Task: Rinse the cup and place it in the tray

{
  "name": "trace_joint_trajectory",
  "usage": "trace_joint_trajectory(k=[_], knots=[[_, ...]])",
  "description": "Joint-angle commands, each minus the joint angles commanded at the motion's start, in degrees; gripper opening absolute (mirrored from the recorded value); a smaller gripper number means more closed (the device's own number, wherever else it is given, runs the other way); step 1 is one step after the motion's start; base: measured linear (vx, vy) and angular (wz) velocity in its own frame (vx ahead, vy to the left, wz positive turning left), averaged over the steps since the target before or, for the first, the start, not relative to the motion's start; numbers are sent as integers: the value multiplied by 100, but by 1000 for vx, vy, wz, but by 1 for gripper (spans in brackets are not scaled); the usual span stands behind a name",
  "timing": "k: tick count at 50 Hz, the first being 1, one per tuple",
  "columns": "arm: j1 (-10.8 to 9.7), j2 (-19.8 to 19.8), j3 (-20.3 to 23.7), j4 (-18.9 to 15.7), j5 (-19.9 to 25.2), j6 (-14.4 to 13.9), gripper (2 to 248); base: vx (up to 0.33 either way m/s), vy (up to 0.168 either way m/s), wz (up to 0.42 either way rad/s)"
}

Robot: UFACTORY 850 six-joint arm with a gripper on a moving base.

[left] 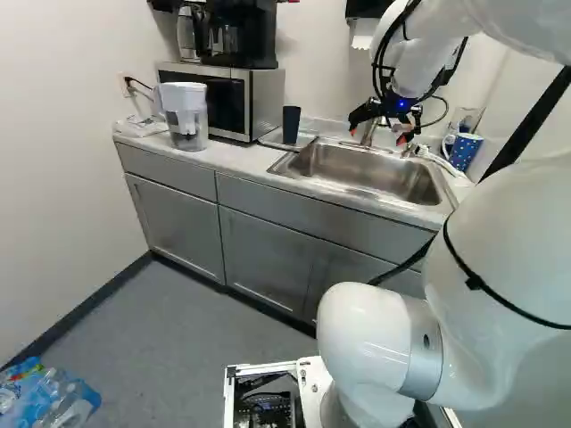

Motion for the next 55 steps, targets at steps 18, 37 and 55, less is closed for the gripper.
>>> trace_joint_trajectory(k=[18, 37, 55], knots=[[0, 0, 0, 0, 0, 0, 247, -91, 110, 3], [0, 0, 0, 0, 0, 0, 247, -130, 122, -4], [0, 0, 0, 0, 0, 0, 247, -126, 124, -3]])
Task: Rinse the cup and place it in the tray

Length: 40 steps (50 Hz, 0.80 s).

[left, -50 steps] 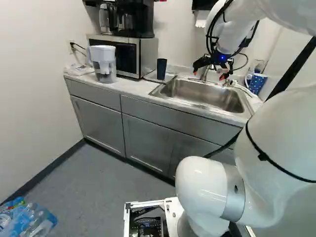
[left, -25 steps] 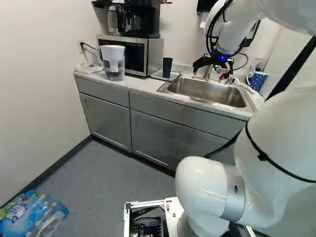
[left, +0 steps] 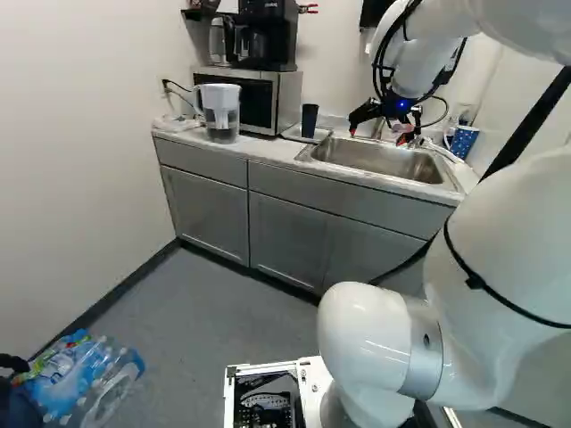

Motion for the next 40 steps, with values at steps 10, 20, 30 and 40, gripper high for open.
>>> trace_joint_trajectory(k=[10, 20, 30, 40], knots=[[0, 0, 0, 0, 0, 0, 247, -103, 123, -3], [0, 0, 0, 0, 0, 0, 247, -104, 128, -4], [0, 0, 0, 0, 0, 0, 247, -92, 122, -8], [0, 0, 0, 0, 0, 0, 247, -60, 112, -15]])
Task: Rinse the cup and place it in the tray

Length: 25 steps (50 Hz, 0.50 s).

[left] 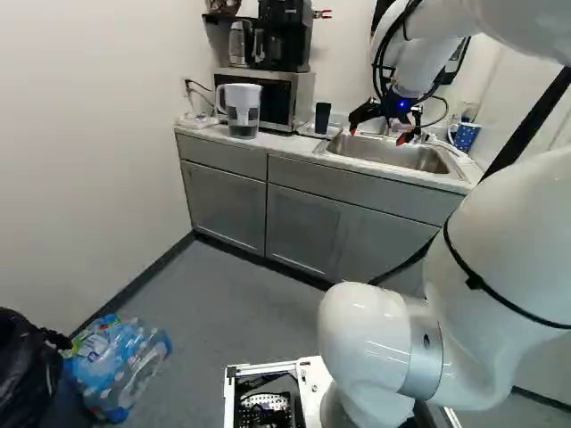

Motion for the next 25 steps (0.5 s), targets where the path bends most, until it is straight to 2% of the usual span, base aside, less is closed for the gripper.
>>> trace_joint_trajectory(k=[25], knots=[[0, 0, 0, 0, 0, 0, 247, -2, 7, 1]])
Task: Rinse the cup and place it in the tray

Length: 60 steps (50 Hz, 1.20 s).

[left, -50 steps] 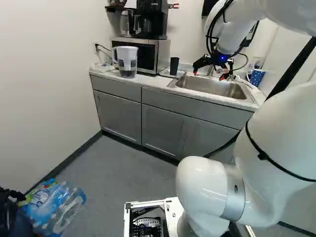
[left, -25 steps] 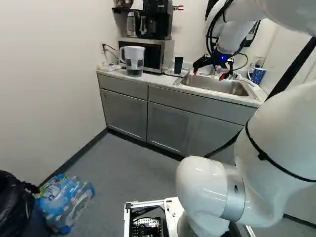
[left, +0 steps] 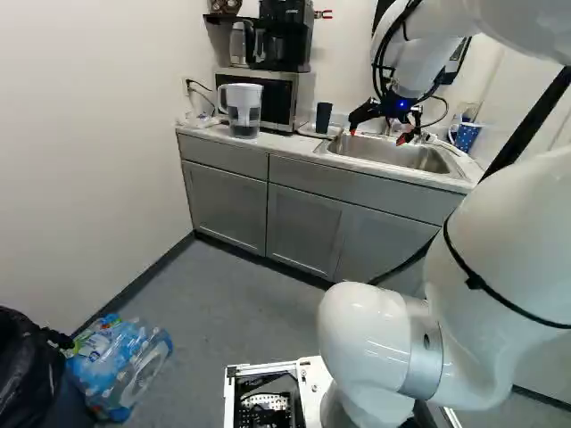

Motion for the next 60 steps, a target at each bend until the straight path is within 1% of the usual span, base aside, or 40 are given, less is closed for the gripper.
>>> trace_joint_trajectory(k=[15, 30, 45, 60], knots=[[17, 4, 40, -5, 59, 3, 247, 0, 0, 0], [76, 19, 175, -24, 262, 14, 247, 0, 0, 0], [176, 44, 406, -56, 608, 33, 247, 0, 0, 0], [319, 79, 739, -102, 1106, 60, 247, 0, 0, 0]])
